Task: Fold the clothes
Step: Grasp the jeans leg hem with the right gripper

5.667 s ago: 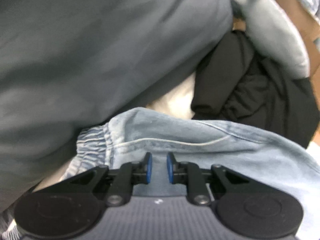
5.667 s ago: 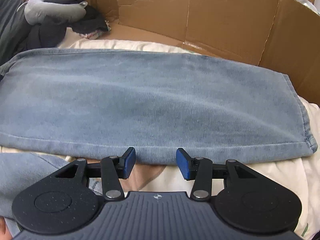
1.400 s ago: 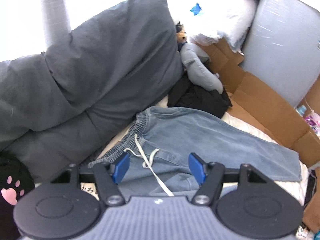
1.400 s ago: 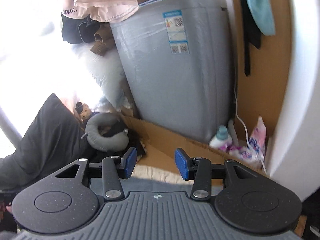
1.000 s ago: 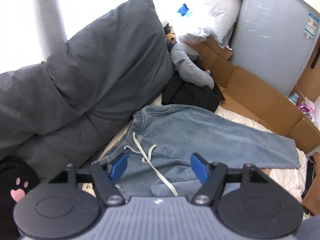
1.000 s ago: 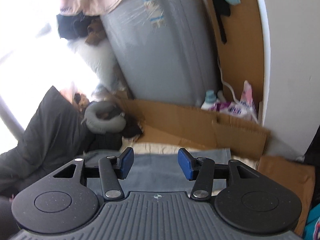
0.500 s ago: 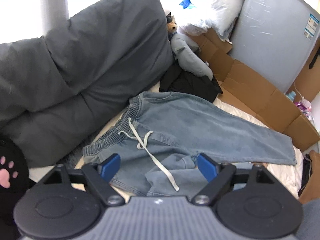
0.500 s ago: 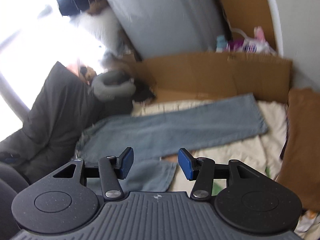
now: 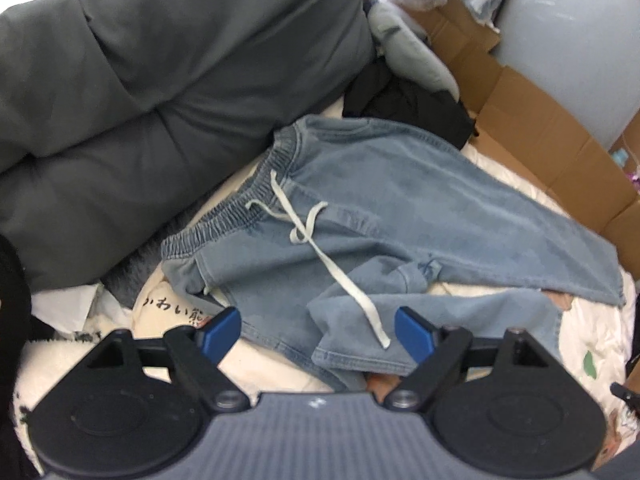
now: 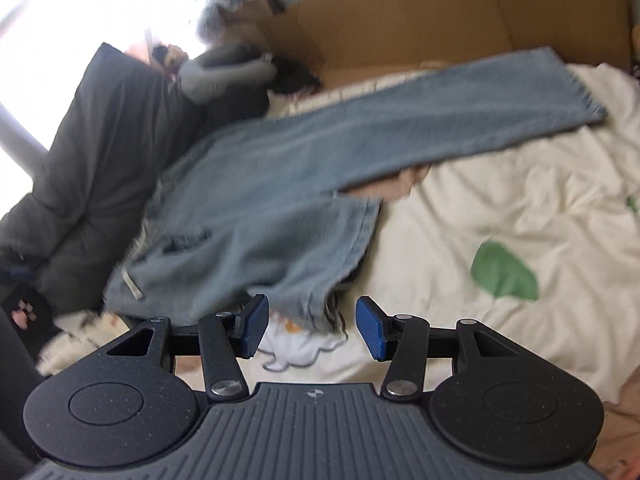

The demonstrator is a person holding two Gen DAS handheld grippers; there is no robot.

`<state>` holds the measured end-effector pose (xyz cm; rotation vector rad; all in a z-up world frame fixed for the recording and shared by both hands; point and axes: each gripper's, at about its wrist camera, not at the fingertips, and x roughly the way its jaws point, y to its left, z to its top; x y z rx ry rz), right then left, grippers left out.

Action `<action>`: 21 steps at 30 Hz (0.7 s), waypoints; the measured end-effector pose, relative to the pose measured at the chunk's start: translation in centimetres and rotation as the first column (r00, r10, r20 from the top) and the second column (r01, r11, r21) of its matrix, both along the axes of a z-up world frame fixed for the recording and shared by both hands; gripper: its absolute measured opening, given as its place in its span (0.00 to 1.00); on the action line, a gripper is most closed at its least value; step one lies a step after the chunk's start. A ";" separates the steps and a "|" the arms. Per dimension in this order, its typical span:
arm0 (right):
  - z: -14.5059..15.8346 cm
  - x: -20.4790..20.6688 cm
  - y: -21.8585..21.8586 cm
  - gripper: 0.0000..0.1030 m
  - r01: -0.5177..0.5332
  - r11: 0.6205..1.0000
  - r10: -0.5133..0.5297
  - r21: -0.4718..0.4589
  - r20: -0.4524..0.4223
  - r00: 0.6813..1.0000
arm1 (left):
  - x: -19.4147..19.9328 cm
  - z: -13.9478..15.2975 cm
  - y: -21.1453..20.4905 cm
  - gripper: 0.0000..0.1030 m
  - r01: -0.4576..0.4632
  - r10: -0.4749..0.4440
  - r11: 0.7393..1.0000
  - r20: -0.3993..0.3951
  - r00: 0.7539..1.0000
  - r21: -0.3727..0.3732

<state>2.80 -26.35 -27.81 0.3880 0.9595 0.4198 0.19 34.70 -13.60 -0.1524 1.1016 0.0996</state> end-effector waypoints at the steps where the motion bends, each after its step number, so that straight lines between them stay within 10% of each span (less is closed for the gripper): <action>1: -0.7 0.2 0.7 0.54 -0.015 1.000 0.015 -0.008 -0.005 1.000 | 0.2 -0.4 0.1 0.84 0.000 0.000 1.000 -0.010 1.000 0.005; 21: -9.6 6.2 6.8 0.54 -0.160 0.987 0.159 -0.016 -0.064 0.985 | 1.3 -9.1 0.9 0.83 -0.050 0.049 0.999 -0.152 0.987 -0.004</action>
